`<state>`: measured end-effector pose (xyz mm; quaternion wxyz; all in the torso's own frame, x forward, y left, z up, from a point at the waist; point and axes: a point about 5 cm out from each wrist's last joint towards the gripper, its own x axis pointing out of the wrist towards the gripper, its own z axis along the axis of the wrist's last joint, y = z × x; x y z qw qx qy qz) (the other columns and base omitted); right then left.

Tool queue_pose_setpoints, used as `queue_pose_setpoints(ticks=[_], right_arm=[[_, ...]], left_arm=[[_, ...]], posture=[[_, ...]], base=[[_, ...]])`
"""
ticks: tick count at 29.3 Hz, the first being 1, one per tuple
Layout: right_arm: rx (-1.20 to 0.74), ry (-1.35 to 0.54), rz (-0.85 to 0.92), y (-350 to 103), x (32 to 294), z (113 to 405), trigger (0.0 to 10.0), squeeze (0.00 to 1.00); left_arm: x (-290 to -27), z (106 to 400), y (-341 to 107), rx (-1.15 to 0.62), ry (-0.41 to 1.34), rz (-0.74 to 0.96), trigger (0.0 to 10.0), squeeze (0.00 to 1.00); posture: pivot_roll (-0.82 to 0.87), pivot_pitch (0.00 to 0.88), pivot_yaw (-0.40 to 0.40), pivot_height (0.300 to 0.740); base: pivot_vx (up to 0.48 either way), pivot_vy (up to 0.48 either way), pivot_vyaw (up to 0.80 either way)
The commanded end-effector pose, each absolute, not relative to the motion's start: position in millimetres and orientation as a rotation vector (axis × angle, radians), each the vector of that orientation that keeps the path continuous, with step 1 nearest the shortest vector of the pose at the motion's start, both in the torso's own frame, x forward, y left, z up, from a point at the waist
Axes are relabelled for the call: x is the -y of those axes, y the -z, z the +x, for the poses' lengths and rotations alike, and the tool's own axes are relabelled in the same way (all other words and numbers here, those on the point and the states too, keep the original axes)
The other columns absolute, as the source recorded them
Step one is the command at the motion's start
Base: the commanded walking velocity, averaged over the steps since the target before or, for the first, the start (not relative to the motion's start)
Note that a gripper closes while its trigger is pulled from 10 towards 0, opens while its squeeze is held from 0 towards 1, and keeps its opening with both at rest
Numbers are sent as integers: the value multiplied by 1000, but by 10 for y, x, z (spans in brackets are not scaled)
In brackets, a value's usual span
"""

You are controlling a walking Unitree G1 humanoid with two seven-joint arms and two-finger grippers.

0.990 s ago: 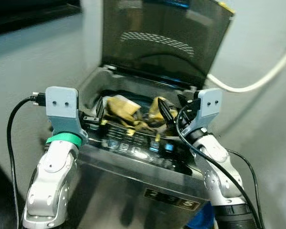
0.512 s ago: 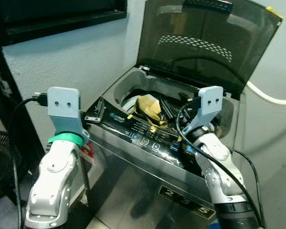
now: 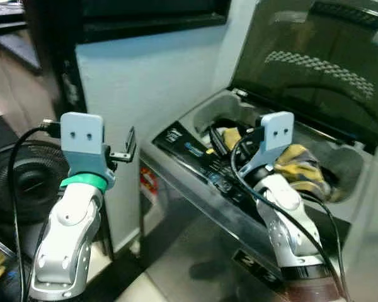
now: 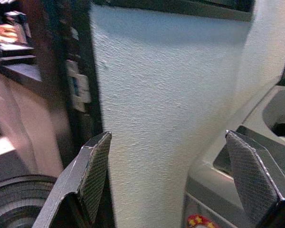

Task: Clothes washing

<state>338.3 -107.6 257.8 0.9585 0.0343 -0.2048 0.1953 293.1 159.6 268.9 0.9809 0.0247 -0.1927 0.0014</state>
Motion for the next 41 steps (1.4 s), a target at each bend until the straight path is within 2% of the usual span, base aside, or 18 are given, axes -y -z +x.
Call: queue_pose_setpoints(ticks=[1, 33, 41], right_arm=[[411, -375, 58, -2553, 1132, 3385, 10000, 0], [415, -353, 59, -2551, 1206, 3392, 10000, 0], [416, -342, 116, -2557, 1252, 3399, 10000, 0]], left_arm=[[-1567, 2934, -2654, 371, 11, 48, 10000, 0], [-1524, 2927, -2677, 377, 41, 43, 10000, 0], [-1514, 2920, -2688, 383, 41, 20, 10000, 0]], posture=[[26, 40, -68, 740], [22, 42, -61, 740], [24, 50, -75, 740]], base=[[0, 0, 800], [0, 0, 800], [0, 360, 0]])
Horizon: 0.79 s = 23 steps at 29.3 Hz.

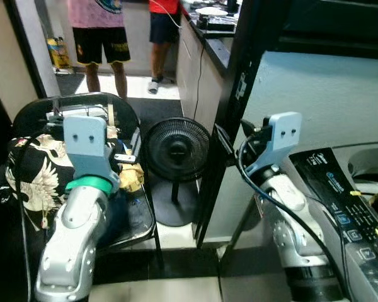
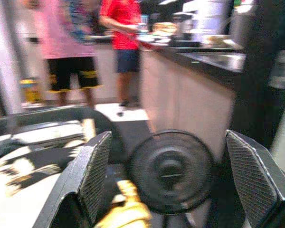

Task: Clothes washing

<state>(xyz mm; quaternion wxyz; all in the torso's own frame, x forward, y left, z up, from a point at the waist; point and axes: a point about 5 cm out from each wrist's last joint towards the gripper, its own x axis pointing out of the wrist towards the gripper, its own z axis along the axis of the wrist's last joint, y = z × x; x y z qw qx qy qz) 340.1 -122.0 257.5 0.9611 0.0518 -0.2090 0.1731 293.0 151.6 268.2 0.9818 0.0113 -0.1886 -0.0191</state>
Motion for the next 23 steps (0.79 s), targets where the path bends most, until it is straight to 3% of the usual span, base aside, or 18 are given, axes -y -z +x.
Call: queue_pose_setpoints(ticks=[1, 7, 15, 18, 23], right_arm=[[417, -344, 119, -2558, 1250, 3401, 10000, 0], [417, -360, 121, -2563, 1216, 3401, 10000, 0], [400, -364, 118, -2530, 1204, 3408, 10000, 0], [270, -357, 65, -2238, 1188, 3460, 10000, 0], [199, -319, 58, -2062, 1223, 3485, 10000, 0]], left_arm=[[-1517, 2915, -2686, 384, 40, 19, 10000, 0], [-1528, 2906, -2674, 378, 31, 10, 10000, 0], [-1557, 2985, -2374, 182, -25, -87, 10000, 0], [-1543, 3017, -2033, 16, -65, -103, 10000, 0], [-1533, 3030, -1955, -19, -77, -174, 10000, 0]], posture=[[24, 52, -78, 740], [28, 57, -80, 740], [28, 52, -81, 740], [21, 51, -85, 740], [23, 50, -88, 740]], base=[[0, 480, 0], [0, 480, 0], [0, 0, 0], [0, 0, 0], [0, 0, 0]])
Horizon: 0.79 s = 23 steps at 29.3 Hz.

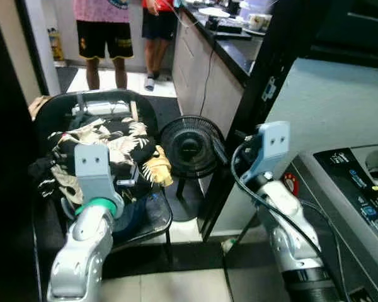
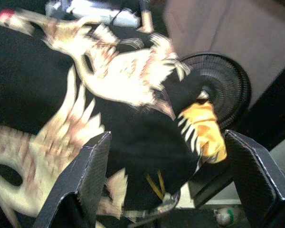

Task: Clothes washing

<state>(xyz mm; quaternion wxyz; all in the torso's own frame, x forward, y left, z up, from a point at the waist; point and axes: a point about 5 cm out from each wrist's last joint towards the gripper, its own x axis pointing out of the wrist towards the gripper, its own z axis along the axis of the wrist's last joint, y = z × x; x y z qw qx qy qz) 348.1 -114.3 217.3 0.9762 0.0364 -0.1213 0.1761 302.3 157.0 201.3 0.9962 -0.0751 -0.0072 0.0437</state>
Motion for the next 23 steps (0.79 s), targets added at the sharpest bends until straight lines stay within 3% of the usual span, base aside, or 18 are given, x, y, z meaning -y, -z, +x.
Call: queue_pose_setpoints(ticks=[1, 7, 12, 18, 23], right_arm=[[142, -295, 28, -1892, 1245, 3488, 10000, 0], [77, -305, -57, -1646, 1258, 3452, 10000, 0], [67, -317, -83, -1579, 1253, 3428, 10000, 0], [74, -321, -68, -1540, 1170, 3408, 10000, 0], [85, -309, -21, -1484, 1010, 3389, 10000, 0]], left_arm=[[-1553, 3047, -1857, 6, -64, -230, 10000, 0], [-1629, 2989, -1550, 14, -31, -122, 10000, 0], [-1606, 2970, -1496, 2, -11, -98, 10000, 0], [-1616, 2967, -1459, -25, -10, -76, 10000, 0], [-1776, 2981, -1492, 1, 17, -26, 10000, 0]], posture=[[8, 44, -80, 740], [-3, 37, -68, 740], [5, 29, -68, 740], [39, 24, 2, 740], [92, 21, 65, 740]], base=[[0, 0, 0], [0, 0, 0], [0, 0, 800], [0, 0, 800], [0, 0, 800]])
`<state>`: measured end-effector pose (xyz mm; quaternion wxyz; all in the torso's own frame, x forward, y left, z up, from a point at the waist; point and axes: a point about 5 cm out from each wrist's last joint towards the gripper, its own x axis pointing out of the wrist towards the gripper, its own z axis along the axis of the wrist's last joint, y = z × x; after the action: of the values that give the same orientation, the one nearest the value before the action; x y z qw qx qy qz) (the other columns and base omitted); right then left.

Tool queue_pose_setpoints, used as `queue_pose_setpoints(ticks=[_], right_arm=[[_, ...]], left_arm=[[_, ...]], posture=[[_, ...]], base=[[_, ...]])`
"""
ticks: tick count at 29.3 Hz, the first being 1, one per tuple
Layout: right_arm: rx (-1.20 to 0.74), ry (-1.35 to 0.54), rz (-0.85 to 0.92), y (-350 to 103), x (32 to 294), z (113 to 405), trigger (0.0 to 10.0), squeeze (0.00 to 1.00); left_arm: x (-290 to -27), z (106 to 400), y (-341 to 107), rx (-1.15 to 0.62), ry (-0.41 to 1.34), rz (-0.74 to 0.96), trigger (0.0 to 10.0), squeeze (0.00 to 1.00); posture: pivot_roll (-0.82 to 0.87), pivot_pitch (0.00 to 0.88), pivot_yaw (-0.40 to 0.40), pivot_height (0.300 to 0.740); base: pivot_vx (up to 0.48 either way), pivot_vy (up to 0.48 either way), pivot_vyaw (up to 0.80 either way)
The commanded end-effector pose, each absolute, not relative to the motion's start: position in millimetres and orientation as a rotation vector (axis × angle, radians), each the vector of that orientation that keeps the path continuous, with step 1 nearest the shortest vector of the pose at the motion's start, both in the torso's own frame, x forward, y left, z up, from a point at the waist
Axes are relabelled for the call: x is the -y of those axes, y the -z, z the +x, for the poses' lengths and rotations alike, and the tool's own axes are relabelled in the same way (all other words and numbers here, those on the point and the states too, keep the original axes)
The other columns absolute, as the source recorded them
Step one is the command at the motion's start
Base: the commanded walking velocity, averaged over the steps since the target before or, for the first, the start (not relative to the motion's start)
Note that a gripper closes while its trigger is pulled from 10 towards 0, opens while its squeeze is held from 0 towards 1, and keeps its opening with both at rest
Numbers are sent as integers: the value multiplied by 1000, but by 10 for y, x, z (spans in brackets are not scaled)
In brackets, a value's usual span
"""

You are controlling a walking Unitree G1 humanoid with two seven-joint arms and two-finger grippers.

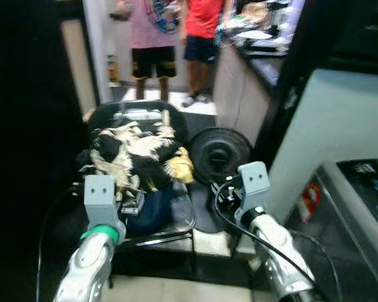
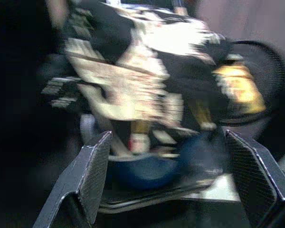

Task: Clothes washing

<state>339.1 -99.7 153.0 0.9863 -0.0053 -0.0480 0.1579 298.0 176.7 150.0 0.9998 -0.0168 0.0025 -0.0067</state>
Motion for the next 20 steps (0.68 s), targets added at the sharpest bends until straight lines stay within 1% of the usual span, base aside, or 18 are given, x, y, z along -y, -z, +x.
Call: queue_pose_setpoints(ticks=[1, 4, 5, 7, 9, 12, 15, 20], right_arm=[[86, -308, -7, -1471, 994, 3386, 10000, 0], [85, -298, 39, -1447, 998, 3383, 10000, 0], [89, -299, 37, -1447, 1012, 3380, 10000, 0], [89, -299, 37, -1447, 1012, 3380, 10000, 0], [88, -303, 4, -1438, 1058, 3384, 10000, 0], [87, -305, -9, -1432, 1075, 3386, 10000, 0], [80, -295, -13, -1427, 1121, 3393, 10000, 0], [81, -280, -8, -1415, 1122, 3383, 10000, 0]], left_arm=[[-1804, 2984, -1509, 5, 18, -19, 10000, 0], [-1861, 3001, -1547, 40, 2, -23, 10000, 0], [-1872, 3017, -1559, 47, -2, -41, 10000, 0], [-1872, 3017, -1559, 47, -2, -41, 10000, 0], [-1809, 3045, -1542, 53, 18, -40, 10000, 0], [-1773, 3050, -1531, 54, 29, -41, 10000, 0], [-1667, 3046, -1523, 68, 63, -50, 10000, 0], [-1667, 3062, -1499, 62, 50, -64, 10000, 0]], posture=[[93, 21, 68, 740], [91, 19, 73, 740], [89, 25, 57, 740], [89, 25, 57, 740], [72, 29, 34, 740], [72, 29, 34, 740], [57, 29, 10, 740], [37, 25, 5, 740]], base=[[0, 0, 800], [0, 0, 0], [0, 0, 0], [0, 0, 0], [0, 0, 0], [0, 0, 0], [0, 0, 0], [0, 0, 0]])
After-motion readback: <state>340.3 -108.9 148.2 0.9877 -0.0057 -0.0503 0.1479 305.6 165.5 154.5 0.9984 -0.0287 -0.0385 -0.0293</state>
